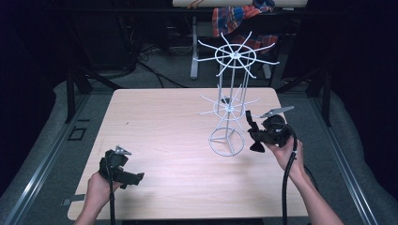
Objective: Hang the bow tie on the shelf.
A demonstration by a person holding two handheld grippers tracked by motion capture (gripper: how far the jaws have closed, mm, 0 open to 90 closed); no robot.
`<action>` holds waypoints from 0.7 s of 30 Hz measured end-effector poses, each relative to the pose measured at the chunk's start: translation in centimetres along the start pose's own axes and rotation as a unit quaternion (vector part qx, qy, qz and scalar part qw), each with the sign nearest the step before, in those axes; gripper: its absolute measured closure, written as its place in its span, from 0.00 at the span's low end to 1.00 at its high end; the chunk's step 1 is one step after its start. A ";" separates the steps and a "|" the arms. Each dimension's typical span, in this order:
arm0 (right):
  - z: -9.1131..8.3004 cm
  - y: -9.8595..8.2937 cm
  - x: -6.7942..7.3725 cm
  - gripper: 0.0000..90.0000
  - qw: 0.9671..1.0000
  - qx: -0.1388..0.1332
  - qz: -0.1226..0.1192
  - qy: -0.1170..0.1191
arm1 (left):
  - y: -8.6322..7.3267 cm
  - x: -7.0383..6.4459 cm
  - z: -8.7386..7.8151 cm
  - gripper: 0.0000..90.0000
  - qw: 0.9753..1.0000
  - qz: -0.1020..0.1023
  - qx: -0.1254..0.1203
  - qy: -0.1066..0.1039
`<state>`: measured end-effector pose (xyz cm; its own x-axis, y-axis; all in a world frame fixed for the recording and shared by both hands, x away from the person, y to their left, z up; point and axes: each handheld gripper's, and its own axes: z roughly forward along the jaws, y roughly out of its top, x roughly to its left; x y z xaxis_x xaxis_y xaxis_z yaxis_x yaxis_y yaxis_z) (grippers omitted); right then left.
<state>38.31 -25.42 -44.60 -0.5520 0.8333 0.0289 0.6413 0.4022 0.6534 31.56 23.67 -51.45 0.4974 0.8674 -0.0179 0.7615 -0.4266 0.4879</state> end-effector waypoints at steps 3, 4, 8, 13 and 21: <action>0.1 -0.1 0.0 0.94 1.000 0.002 -0.002 0.003 | 0.0 0.0 0.0 0.00 1.000 0.001 -0.001 0.001; 0.1 -0.1 0.0 0.94 1.000 0.004 -0.005 0.002 | 0.0 0.0 0.0 0.00 1.000 0.001 -0.001 0.001; 0.3 -0.1 0.1 0.94 1.000 0.001 -0.002 0.007 | 0.0 0.0 0.1 0.00 1.000 0.001 -0.001 0.001; 0.4 0.0 0.2 0.94 1.000 -0.002 -0.004 0.012 | 0.0 0.0 0.1 0.00 1.000 -0.002 -0.001 0.000; 0.5 0.1 0.3 0.93 1.000 -0.004 -0.009 0.022 | -0.1 0.0 0.1 0.00 1.000 -0.001 -0.001 0.000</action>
<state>38.48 -24.91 -44.90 -0.5869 0.8082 0.0498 0.6264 0.4142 0.6603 31.51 23.68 -51.60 0.4963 0.8679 -0.0191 0.7614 -0.4246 0.4899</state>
